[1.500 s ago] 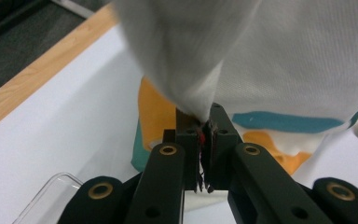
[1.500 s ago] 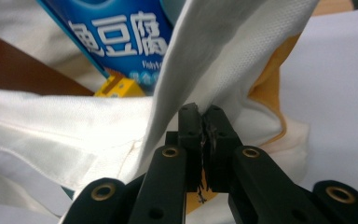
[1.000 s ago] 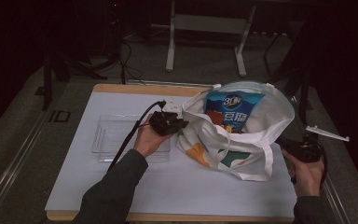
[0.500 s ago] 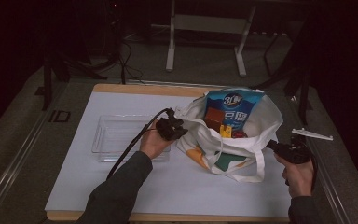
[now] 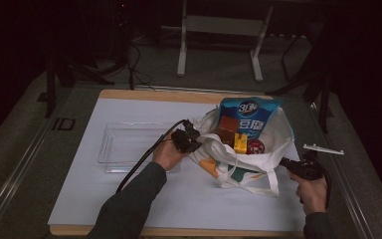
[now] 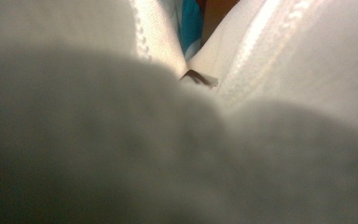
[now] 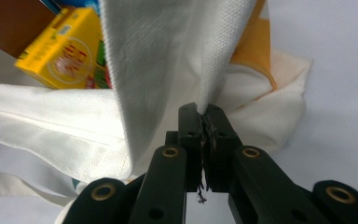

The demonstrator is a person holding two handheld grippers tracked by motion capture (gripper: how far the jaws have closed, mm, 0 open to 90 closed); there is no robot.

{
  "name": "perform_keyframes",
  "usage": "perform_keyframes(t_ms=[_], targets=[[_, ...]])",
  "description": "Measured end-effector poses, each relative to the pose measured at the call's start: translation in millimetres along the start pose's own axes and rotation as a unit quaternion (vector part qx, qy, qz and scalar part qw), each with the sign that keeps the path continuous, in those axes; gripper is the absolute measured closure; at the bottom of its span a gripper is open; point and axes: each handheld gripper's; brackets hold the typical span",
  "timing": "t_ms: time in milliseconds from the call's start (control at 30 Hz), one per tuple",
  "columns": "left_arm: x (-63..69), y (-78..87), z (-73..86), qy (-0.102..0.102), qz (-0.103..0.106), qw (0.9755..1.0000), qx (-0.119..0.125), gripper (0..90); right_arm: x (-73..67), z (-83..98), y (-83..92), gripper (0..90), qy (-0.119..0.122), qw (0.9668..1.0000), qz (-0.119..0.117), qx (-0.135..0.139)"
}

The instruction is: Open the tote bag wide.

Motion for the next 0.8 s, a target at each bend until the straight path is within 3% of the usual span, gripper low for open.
perform_keyframes(t_ms=[100,267,400,533,600,800], targets=[[-1.7,-0.3,-0.1,0.007,-0.002,1.0000,-0.004,86.4,0.9,2.6,-4.5,87.3,-0.005,1.0000,0.003,-0.007],[-3.5,-2.5,-1.6,0.013,-0.010,0.9998,-0.015,86.6,-1.1,7.4,-17.9,87.7,0.006,0.9993,0.022,-0.031],[-5.1,-2.4,-1.7,0.015,-0.006,0.9998,-0.013,86.4,-1.7,8.0,-21.4,87.7,-0.003,0.9992,0.022,-0.033],[-5.8,2.1,1.0,0.016,0.003,0.9999,0.000,83.5,-0.3,4.2,-14.2,85.2,0.000,0.9994,0.023,-0.024],[-6.3,6.6,3.3,0.017,0.011,0.9997,0.014,77.5,1.0,1.7,-7.5,80.7,-0.003,0.9995,0.027,-0.016],[-1.6,31.7,7.3,0.006,0.018,0.9989,0.043,67.5,4.9,-4.2,15.2,70.5,0.002,0.9992,0.039,0.007]])
Point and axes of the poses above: each handheld gripper's, and its own axes: y roughly backward along the jaws, z roughly out of its underside, x roughly to its right, and after that the axes turned 13 degrees about z, right-handed
